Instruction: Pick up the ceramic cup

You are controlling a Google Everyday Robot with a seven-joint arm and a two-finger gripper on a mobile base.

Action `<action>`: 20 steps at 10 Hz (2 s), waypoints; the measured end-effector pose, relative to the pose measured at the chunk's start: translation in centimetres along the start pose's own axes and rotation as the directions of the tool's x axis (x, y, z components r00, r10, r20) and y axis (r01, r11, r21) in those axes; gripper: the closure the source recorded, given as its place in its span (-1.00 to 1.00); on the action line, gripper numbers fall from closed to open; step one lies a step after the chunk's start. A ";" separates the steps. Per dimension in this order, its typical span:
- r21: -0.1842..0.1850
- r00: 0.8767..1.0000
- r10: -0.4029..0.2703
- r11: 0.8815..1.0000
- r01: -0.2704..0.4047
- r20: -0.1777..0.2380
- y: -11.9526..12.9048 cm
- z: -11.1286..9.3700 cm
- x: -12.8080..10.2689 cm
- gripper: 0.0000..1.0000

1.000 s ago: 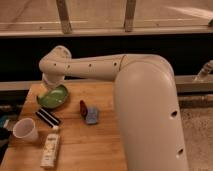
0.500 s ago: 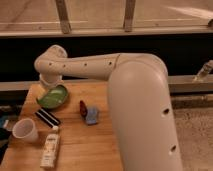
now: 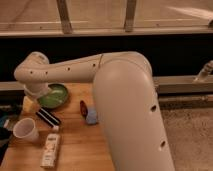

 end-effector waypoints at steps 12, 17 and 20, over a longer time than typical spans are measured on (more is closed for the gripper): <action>-0.178 0.986 -0.068 0.983 0.041 -0.149 6.7 8.4 3.5 -0.28; -0.192 0.988 -0.073 0.980 0.047 -0.134 7.4 8.6 4.1 0.77; -0.237 0.998 -0.052 0.971 0.040 -0.043 6.7 6.9 3.5 1.00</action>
